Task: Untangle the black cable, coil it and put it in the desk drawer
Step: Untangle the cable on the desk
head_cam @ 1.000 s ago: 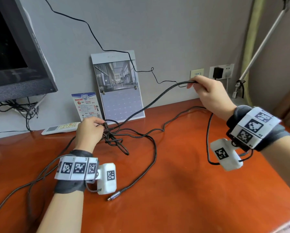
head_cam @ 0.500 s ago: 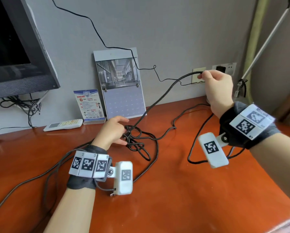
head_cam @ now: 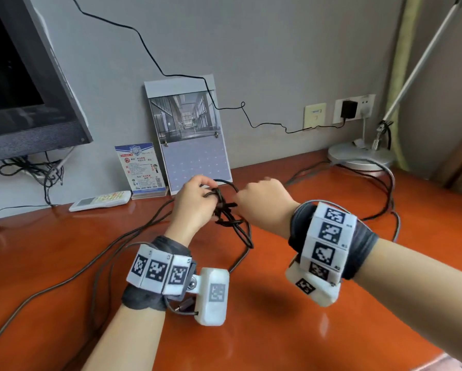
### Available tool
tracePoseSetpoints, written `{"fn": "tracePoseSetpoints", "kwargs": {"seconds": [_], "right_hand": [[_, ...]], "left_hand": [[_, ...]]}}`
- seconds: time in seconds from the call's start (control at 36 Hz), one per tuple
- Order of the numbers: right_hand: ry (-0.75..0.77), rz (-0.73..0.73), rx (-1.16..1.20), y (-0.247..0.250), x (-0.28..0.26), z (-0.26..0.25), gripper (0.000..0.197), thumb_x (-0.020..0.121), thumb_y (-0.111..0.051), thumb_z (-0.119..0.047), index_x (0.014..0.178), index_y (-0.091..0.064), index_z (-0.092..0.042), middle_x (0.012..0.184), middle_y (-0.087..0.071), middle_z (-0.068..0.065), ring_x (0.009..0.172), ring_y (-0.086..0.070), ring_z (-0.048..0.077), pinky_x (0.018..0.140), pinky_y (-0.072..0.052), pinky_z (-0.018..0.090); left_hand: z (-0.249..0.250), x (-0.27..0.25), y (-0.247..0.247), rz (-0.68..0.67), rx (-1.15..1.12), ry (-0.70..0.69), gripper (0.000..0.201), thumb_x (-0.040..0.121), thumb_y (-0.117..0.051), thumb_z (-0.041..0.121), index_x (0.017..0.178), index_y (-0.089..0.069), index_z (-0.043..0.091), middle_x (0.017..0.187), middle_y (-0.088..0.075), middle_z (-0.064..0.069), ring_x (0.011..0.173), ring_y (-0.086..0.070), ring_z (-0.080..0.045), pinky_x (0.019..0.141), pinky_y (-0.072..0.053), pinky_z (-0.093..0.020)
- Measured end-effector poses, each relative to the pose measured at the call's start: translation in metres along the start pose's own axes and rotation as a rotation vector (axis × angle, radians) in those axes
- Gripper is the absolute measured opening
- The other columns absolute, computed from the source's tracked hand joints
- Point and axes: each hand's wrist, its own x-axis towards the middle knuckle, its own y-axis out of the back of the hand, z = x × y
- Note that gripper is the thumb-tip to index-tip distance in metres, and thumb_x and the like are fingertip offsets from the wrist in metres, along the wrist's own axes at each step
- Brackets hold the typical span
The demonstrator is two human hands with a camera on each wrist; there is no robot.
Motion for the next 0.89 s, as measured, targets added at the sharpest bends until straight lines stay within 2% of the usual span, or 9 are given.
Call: {"fn": "tracePoseSetpoints", "kwargs": {"seconds": [0.06, 0.14, 0.22, 0.31, 0.42, 0.53, 0.69, 0.78, 0.89], "right_hand": [[-0.091, -0.024, 0.177, -0.002, -0.001, 0.002, 0.023, 0.097, -0.043, -0.028, 0.088, -0.06, -0.016, 0.096, -0.065, 0.005, 0.091, -0.062, 0.03, 0.067, -0.035, 0.029], [-0.248, 0.128, 0.362, -0.004, -0.005, 0.01, 0.028, 0.098, -0.04, -0.035, 0.094, -0.062, -0.018, 0.093, -0.065, 0.006, 0.091, -0.06, 0.031, 0.065, -0.032, 0.029], [-0.405, 0.285, 0.556, -0.003, -0.003, 0.024, 0.027, 0.097, -0.043, -0.036, 0.08, -0.055, -0.019, 0.071, -0.056, 0.007, 0.076, -0.055, 0.034, 0.06, -0.029, 0.03], [-0.418, 0.313, 0.589, 0.007, -0.005, 0.042, 0.029, 0.096, -0.046, -0.038, 0.074, -0.05, -0.02, 0.06, -0.048, 0.002, 0.068, -0.051, 0.031, 0.058, -0.03, 0.03], [-0.453, 0.298, 0.379, 0.016, -0.014, 0.077, 0.025, 0.095, -0.044, -0.04, 0.082, -0.052, -0.021, 0.072, -0.053, 0.006, 0.073, -0.052, 0.031, 0.062, -0.031, 0.031], [-0.479, 0.242, 0.146, 0.008, -0.033, 0.132, 0.022, 0.096, -0.041, -0.022, 0.103, -0.054, -0.006, 0.1, -0.061, 0.021, 0.095, -0.055, 0.04, 0.074, -0.038, 0.041], [-0.895, 0.07, 0.033, -0.009, -0.067, 0.188, 0.042, 0.093, -0.041, -0.011, 0.129, -0.035, 0.009, 0.125, -0.038, 0.031, 0.116, -0.037, 0.043, 0.097, -0.029, 0.047], [-0.877, 0.055, 0.073, -0.015, -0.069, 0.177, 0.051, 0.085, -0.039, -0.019, 0.126, -0.036, 0.01, 0.127, -0.037, 0.028, 0.115, -0.036, 0.041, 0.097, -0.03, 0.047], [-0.66, -0.049, 0.194, -0.022, -0.051, 0.14, 0.053, 0.082, -0.054, -0.012, 0.131, -0.041, 0.001, 0.143, -0.026, 0.019, 0.132, -0.023, 0.038, 0.107, -0.024, 0.046]], "left_hand": [[0.003, 0.001, 0.002, 0.032, -0.025, -0.005, 0.03, 0.086, -0.049, -0.005, 0.082, -0.059, 0.023, 0.089, -0.068, -0.013, 0.074, -0.068, -0.024, 0.065, -0.06, -0.041], [0.008, 0.001, 0.003, 0.012, -0.196, 0.034, 0.027, 0.088, -0.046, -0.007, 0.091, -0.062, 0.014, 0.089, -0.068, -0.014, 0.076, -0.068, -0.026, 0.061, -0.06, -0.031], [0.006, 0.0, 0.0, -0.063, -0.326, 0.135, 0.027, 0.091, -0.043, -0.01, 0.101, -0.061, 0.007, 0.089, -0.067, -0.013, 0.073, -0.068, -0.023, 0.059, -0.058, -0.025], [0.001, -0.001, -0.002, -0.134, -0.348, 0.186, 0.029, 0.093, -0.041, -0.011, 0.11, -0.059, 0.004, 0.091, -0.065, -0.012, 0.075, -0.067, -0.021, 0.064, -0.059, -0.026], [-0.002, 0.003, -0.002, -0.051, -0.283, 0.163, 0.03, 0.095, -0.036, -0.01, 0.112, -0.055, 0.007, 0.09, -0.062, -0.007, 0.078, -0.064, -0.019, 0.069, -0.055, -0.026], [-0.005, 0.009, 0.006, 0.05, -0.294, 0.131, 0.029, 0.096, -0.036, -0.009, 0.111, -0.052, 0.01, 0.103, -0.058, -0.009, 0.097, -0.061, -0.021, 0.074, -0.054, -0.028], [-0.004, 0.015, 0.014, 0.137, -0.375, 0.109, 0.037, 0.093, -0.031, -0.016, 0.111, -0.05, 0.01, 0.118, -0.054, -0.016, 0.117, -0.055, -0.022, 0.081, -0.051, -0.032], [-0.003, 0.014, 0.015, 0.136, -0.402, 0.112, 0.042, 0.09, -0.03, -0.019, 0.112, -0.05, 0.009, 0.117, -0.054, -0.015, 0.115, -0.055, -0.022, 0.08, -0.051, -0.031], [0.003, 0.01, 0.012, 0.106, -0.418, 0.101, 0.043, 0.088, -0.03, -0.021, 0.113, -0.05, 0.008, 0.117, -0.056, -0.015, 0.109, -0.059, -0.025, 0.079, -0.053, -0.03]]}}
